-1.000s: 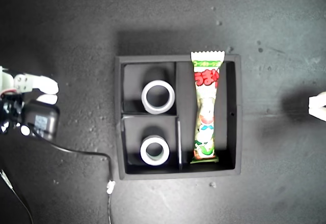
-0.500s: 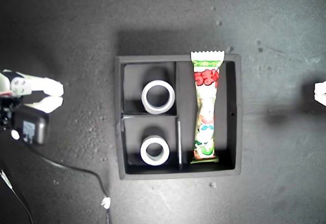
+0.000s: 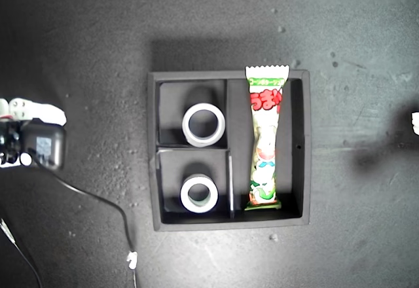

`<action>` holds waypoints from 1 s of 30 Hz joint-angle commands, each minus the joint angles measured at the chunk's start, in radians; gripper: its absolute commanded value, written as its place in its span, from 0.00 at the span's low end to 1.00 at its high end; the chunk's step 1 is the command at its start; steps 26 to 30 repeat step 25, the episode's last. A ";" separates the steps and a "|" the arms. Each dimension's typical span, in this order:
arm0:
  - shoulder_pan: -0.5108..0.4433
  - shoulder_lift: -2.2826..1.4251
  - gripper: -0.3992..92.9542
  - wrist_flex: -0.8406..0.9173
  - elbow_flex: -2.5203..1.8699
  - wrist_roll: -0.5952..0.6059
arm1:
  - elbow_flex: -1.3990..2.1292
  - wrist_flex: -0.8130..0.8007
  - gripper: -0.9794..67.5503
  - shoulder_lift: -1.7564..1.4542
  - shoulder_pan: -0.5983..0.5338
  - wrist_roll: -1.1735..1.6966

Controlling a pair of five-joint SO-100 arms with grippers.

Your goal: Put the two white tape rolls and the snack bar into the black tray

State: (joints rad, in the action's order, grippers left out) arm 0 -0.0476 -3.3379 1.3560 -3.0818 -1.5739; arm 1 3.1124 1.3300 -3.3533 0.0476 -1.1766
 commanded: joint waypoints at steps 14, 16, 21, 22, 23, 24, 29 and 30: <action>-0.014 -0.049 0.01 0.040 -0.057 0.230 | 0.012 0.011 0.02 0.003 -0.008 0.014; -0.015 -0.049 0.01 0.040 -0.057 0.230 | 0.012 0.011 0.02 0.003 -0.011 0.014; -0.017 -0.049 0.01 0.040 -0.057 0.230 | 0.012 0.011 0.02 0.003 -0.014 0.014; -0.017 -0.049 0.01 0.040 -0.057 0.230 | 0.012 0.011 0.02 0.003 -0.014 0.014; -0.017 -0.049 0.01 0.040 -0.057 0.230 | 0.012 0.011 0.02 0.003 -0.014 0.014; -0.017 -0.049 0.01 0.040 -0.057 0.230 | 0.012 0.011 0.02 0.003 -0.014 0.014; -0.017 -0.049 0.01 0.040 -0.057 0.230 | 0.012 0.011 0.02 0.003 -0.014 0.014; -0.017 -0.049 0.01 0.040 -0.057 0.230 | 0.012 0.011 0.02 0.003 -0.014 0.014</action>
